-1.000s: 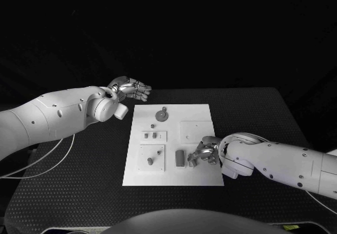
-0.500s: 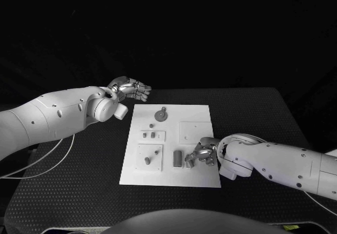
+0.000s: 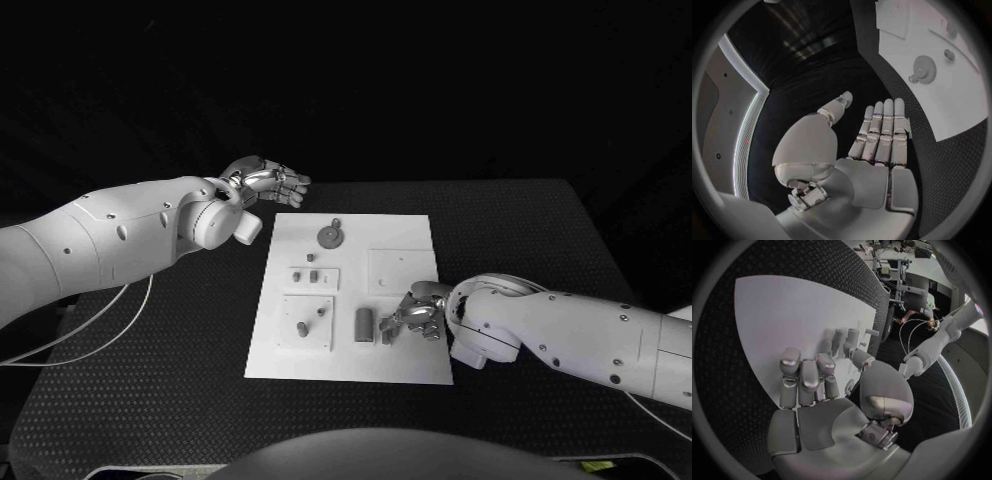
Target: Assemble the parts on the task board
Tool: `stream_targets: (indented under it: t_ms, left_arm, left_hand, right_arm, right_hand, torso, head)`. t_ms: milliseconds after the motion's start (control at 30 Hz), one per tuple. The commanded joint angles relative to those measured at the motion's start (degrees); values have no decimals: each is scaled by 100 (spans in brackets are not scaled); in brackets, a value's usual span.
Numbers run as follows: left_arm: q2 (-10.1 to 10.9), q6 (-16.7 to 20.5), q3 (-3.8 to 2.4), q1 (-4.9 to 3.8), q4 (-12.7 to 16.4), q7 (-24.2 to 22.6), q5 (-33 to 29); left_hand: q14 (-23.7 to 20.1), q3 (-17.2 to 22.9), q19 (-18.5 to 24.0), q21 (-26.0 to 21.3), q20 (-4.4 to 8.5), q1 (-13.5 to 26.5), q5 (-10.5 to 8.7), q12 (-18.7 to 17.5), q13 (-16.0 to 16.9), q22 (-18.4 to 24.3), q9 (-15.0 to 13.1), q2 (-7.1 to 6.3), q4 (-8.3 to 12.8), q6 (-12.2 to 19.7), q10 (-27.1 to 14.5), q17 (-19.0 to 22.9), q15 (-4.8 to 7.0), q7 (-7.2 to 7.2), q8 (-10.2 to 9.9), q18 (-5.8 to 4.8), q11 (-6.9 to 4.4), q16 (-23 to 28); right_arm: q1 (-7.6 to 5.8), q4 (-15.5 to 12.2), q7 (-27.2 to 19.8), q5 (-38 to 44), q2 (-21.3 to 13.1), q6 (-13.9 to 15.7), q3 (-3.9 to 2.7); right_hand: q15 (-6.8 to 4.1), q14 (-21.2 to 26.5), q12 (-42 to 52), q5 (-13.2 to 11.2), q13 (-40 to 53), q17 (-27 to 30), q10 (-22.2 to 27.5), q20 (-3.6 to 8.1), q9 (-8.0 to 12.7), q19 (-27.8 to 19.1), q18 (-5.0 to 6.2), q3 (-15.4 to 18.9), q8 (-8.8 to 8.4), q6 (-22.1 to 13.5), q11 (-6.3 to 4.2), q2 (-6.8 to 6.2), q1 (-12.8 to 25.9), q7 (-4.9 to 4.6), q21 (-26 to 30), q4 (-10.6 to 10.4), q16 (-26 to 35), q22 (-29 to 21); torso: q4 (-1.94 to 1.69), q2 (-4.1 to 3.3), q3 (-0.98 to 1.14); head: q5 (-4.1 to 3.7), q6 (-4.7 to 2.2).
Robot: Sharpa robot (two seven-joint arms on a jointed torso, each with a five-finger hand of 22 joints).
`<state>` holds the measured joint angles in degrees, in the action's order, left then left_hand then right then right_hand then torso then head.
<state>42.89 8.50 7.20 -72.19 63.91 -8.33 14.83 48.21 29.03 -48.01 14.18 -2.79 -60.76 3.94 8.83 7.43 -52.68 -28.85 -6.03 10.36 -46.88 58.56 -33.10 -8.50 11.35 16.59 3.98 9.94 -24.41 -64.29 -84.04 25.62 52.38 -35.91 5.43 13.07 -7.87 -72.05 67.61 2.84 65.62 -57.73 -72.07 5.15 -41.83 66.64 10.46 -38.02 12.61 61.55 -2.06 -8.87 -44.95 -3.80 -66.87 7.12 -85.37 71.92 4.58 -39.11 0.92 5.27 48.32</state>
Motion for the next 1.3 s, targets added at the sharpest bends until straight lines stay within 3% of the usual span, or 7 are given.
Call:
stream_targets:
  t_ms: [33,300,500,600,733,1033,1300]
  left_arm:
    - [-5,-76,-3,-5,9,-43,-23]
    - [-5,-76,-3,-5,7,-39,-23]
    - [-1,-73,-3,-5,3,-41,-23]
    - [-1,-79,-3,-5,8,-41,-23]
    - [2,-72,-3,-5,11,-43,-23]
    - [0,-78,-3,-5,10,-44,-23]
    - [0,-80,-3,-5,9,-42,-23]
  left_hand:
    - [42,-3,35,-8,0,60,2,30,-7,-7,7,6,-28,36,-38,-6,-1,-15,26,59,-20,20]
    - [43,-3,35,-8,0,60,2,31,-7,-7,8,6,-29,37,-39,-8,-1,-15,27,59,-20,22]
    - [43,-3,34,-8,-1,62,2,31,-8,-7,9,10,-32,37,-39,-9,-1,-15,27,59,-20,23]
    - [43,-3,34,-9,-1,62,2,32,-8,-7,9,10,-32,37,-39,-10,-1,-15,27,59,-20,24]
    - [44,-3,35,-9,0,61,2,32,-9,-7,9,10,-32,37,-39,-11,-1,-15,28,59,-20,25]
    - [44,-3,35,-9,0,59,2,33,-10,-8,10,10,-31,38,-39,-13,-1,-15,28,59,-20,27]
    - [44,-3,35,-10,0,59,2,34,-10,-8,11,10,-31,38,-39,-16,-1,-15,29,59,-20,29]
  right_arm:
    - [6,-35,-119,3,2,-108,-3]
    - [6,-74,-234,8,-55,-164,-4]
    - [6,-168,-375,88,-153,-395,-4]
    - [8,-184,-379,227,-152,-488,-2]
    - [17,-182,-352,363,-156,-530,-1]
    - [30,-154,-212,464,-148,-414,4]
    - [33,-96,-95,492,-138,-309,4]
  right_hand:
    - [-19,-15,21,-13,11,-12,-20,37,-11,-14,454,44,36,-8,-11,51,7,-38,-30,10,-16,8]
    - [-26,-10,15,-13,5,2,-20,39,-11,-18,454,69,37,-3,-17,-16,8,-33,-34,61,-15,9]
    - [-37,-19,8,-11,2,20,-43,57,-13,18,454,-79,37,13,-26,-488,-18,-25,-21,-84,-8,-21]
    - [-34,-26,24,-14,18,10,-55,62,-21,25,454,31,37,4,-22,-556,-70,-28,-41,7,-19,-14]
    - [-34,-8,24,-11,29,10,-48,73,-43,-23,454,371,40,-1,-23,-381,-265,-26,-43,401,-25,-10]
    - [-37,-25,34,-12,42,-12,-69,69,-52,-22,454,438,54,35,-30,-260,-352,-19,-39,509,-31,-22]
    - [-55,-72,71,-12,80,-48,-127,62,-61,-13,454,589,70,86,-51,144,-347,3,-49,697,-45,-29]
  torso:
    - [2,2,0]
    - [2,2,0]
    - [1,2,-1]
    - [4,2,-1]
    - [9,0,3]
    - [2,0,4]
    - [-1,-1,1]
  head:
    - [2,0]
    - [-2,-7]
    - [-4,-9]
    - [-4,-18]
    - [3,-16]
    - [-1,-11]
    - [0,-2]
